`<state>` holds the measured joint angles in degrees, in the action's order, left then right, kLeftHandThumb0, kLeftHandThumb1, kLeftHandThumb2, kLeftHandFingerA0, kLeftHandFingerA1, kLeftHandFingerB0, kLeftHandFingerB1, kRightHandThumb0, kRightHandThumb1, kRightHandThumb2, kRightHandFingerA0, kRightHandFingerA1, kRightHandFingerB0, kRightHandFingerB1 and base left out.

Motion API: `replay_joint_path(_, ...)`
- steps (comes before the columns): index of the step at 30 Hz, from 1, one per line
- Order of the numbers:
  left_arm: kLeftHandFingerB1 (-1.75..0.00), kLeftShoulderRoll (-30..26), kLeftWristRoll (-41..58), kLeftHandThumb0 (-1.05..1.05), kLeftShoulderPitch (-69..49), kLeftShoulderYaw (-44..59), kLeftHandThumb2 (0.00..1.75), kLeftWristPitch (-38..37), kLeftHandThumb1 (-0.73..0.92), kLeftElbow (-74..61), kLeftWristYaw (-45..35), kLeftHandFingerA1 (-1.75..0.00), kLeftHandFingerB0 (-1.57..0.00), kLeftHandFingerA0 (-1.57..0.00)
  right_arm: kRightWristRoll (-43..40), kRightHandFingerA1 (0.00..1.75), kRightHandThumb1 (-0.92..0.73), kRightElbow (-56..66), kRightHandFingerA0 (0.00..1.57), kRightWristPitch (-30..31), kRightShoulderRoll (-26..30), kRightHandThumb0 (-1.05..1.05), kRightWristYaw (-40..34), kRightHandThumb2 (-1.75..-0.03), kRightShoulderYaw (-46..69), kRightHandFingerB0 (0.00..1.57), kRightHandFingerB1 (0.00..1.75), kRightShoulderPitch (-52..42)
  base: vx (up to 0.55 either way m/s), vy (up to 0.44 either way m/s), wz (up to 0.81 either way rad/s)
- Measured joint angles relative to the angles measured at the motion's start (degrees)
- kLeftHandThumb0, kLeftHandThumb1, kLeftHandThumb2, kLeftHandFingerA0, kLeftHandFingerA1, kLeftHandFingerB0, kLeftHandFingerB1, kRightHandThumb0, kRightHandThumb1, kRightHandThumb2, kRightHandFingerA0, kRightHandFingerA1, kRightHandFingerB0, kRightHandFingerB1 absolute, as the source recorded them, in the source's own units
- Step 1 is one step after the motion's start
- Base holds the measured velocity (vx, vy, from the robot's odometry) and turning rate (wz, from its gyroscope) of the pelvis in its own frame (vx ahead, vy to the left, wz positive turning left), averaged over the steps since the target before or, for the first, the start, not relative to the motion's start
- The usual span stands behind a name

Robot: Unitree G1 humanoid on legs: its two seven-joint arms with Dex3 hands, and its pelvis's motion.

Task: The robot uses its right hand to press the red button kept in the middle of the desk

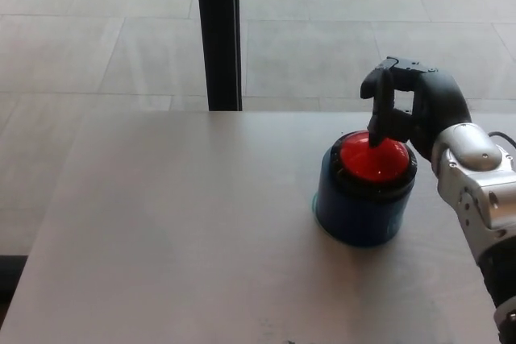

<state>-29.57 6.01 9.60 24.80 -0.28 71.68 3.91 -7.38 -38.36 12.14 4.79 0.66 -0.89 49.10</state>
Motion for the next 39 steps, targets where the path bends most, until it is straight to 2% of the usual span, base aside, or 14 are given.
replay_joint_path(7, -0.97, 0.00, 0.33, -0.50, 0.02, 0.28, 1.03, 0.00, 0.92, 0.08, -0.08, -1.17, -0.34, -0.43, 1.89, 1.75, -0.43, -0.01, 0.95, 0.04, -0.51, -0.15, -0.05, -1.42, -1.04, 0.83, 1.58, 0.54, 0.00, 0.000, 0.00)
replay_joint_path(8, -0.88, 0.00, 0.41, -0.50, 0.02, 0.29, 1.11, 0.00, 0.91, 0.20, -0.09, -1.03, -0.44, -0.57, 2.26, 1.75, -0.43, -0.01, 0.96, 0.06, -0.52, -0.14, -0.04, -1.43, -1.06, 0.83, 1.58, 0.68, 0.00, 0.000, 0.00)
replay_joint_path(9, -1.01, 0.00, 0.43, -0.51, 0.01, 0.29, 1.04, 0.00, 0.92, 0.23, -0.10, -1.22, -0.38, -0.48, 2.49, 1.75, -0.43, -0.01, 0.97, 0.07, -0.52, -0.14, -0.04, -1.43, -1.05, 0.83, 1.58, 0.76, 0.00, 0.000, 0.00)
replay_joint_path(12, -1.05, 0.00, 0.52, -0.52, -0.12, 0.12, 1.04, 0.00, 0.92, 0.15, -0.11, -1.20, -0.37, -0.45, 2.88, 1.75, -0.47, -0.01, 0.99, 0.09, -0.51, -0.13, 0.04, -1.37, -0.94, 0.83, 1.55, 0.79, 0.00, 0.000, 0.00)
replay_joint_path(15, -0.97, 0.00, 0.79, -0.51, -0.15, 0.18, 1.07, 0.00, 0.92, 0.15, -0.13, -1.07, -0.53, -0.60, 3.09, 1.75, -0.43, 0.00, 0.98, 0.11, -0.41, -0.14, 0.17, -1.41, -0.80, 0.81, 1.56, 0.68, 0.00, 0.000, 0.00)
replay_joint_path(16, -1.00, 0.00, 0.85, -0.51, -0.15, 0.10, 1.05, 0.00, 0.92, 0.14, -0.13, -1.20, -0.34, -0.45, 3.16, 1.75, -0.42, 0.03, 0.96, 0.10, -0.30, -0.19, 0.32, -1.37, -0.70, 0.78, 1.62, 0.44, 0.00, 0.000, 0.00)
replay_joint_path(21, -0.91, 0.00, 1.02, -0.50, -0.15, -0.08, 1.10, 0.00, 0.92, 0.12, -0.28, -1.03, -0.48, -0.57, 2.94, 1.75, -0.46, 0.52, 0.93, -0.61, -0.30, -0.18, 0.82, -1.29, 0.90, 0.78, 1.62, -0.74, 0.00, 0.000, 0.00)
replay_joint_path(23, -1.04, 0.00, 1.02, -0.49, -0.17, -0.10, 1.05, 0.00, 0.92, 0.11, -0.28, -1.18, -0.37, -0.41, 2.67, 1.75, -0.53, 0.73, 0.92, -1.09, -0.72, -0.17, 0.80, -1.23, 1.96, 0.76, 1.62, -1.56, 0.00, 0.000, 0.00)
replay_joint_path(28, -0.95, 0.00, 1.22, -0.51, -0.18, 0.10, 1.05, 0.00, 0.92, -0.10, -0.46, -1.21, -0.29, -0.44, 2.34, 1.75, -0.52, 1.86, 0.92, -2.88, -2.88, -0.17, 0.48, -1.24, 3.76, 0.75, 1.63, -3.84, 0.00, 0.000, 0.00)
replay_joint_path(29, -0.87, 0.00, 1.22, -0.50, -0.17, 0.09, 1.09, 0.00, 0.92, -0.10, -0.47, -1.03, -0.41, -0.56, 2.35, 1.75, -0.50, 1.93, 0.96, -3.31, -3.25, -0.17, 0.35, -1.27, 3.88, 0.78, 1.63, -4.13, 0.00, 0.000, 0.00)
replay_joint_path(31, -0.86, 0.00, 1.21, -0.50, -0.11, -0.03, 1.10, 0.00, 0.92, -0.11, -0.47, -1.02, -0.41, -0.56, 2.41, 1.75, -0.49, 1.71, 0.95, -4.50, -4.29, -0.17, 0.10, -1.28, 3.97, 0.79, 1.63, -4.83, 0.00, 0.000, 0.00)
replay_joint_path(32, -1.02, 0.00, 1.22, -0.51, -0.02, -0.11, 1.04, 0.00, 0.92, -0.11, -0.47, -1.20, -0.38, -0.46, 2.44, 1.75, -0.47, 1.63, 0.96, -5.14, -4.69, -0.18, -0.06, -1.31, 3.97, 0.80, 1.63, -5.11, 0.00, 0.000, 0.00)
replay_joint_path(38, -0.86, 0.00, 1.20, -0.51, 0.52, -0.73, 1.10, 0.00, 0.92, -0.07, -0.42, -1.03, -0.42, -0.59, 3.09, 1.75, -0.43, 0.42, 1.02, -9.22, -5.70, -0.15, -0.67, -1.42, 2.81, 0.84, 1.57, -6.32, 0.00, 0.000, 0.00)
replay_joint_path(39, -0.96, 0.00, 1.19, -0.51, 0.54, -0.82, 1.05, 0.00, 0.92, -0.07, -0.42, -1.21, -0.33, -0.48, 3.34, 1.75, -0.41, 0.19, 0.99, -9.76, -5.62, -0.21, -0.80, -1.38, 2.33, 0.81, 1.63, -6.44, 0.00, 0.000, 0.00)
